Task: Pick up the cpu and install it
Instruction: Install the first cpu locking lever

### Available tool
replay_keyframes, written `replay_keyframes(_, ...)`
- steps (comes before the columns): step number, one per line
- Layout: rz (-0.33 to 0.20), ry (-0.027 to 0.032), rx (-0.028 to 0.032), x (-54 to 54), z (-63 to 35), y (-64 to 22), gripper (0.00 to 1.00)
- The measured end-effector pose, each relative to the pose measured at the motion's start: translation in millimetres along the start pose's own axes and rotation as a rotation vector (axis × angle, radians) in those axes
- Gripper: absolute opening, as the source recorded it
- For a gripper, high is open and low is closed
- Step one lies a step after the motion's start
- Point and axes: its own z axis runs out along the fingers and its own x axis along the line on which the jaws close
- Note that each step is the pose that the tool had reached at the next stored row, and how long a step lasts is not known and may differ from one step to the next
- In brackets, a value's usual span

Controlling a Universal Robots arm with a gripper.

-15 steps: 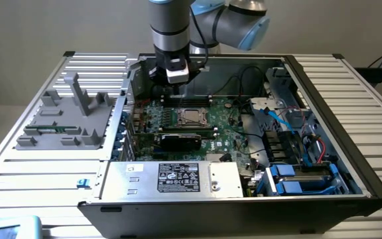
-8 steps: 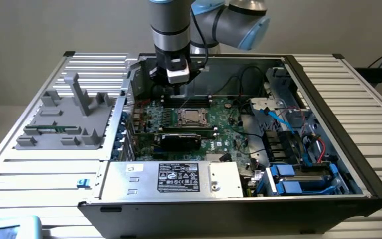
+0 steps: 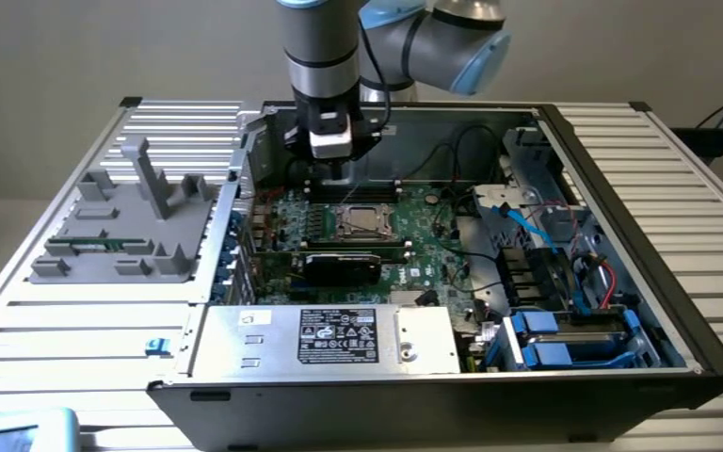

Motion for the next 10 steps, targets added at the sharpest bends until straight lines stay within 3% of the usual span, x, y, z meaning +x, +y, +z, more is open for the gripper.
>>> replay_keyframes(10,0.046,0.0151,-0.0033,-7.1,7.2,1.7,0.11)
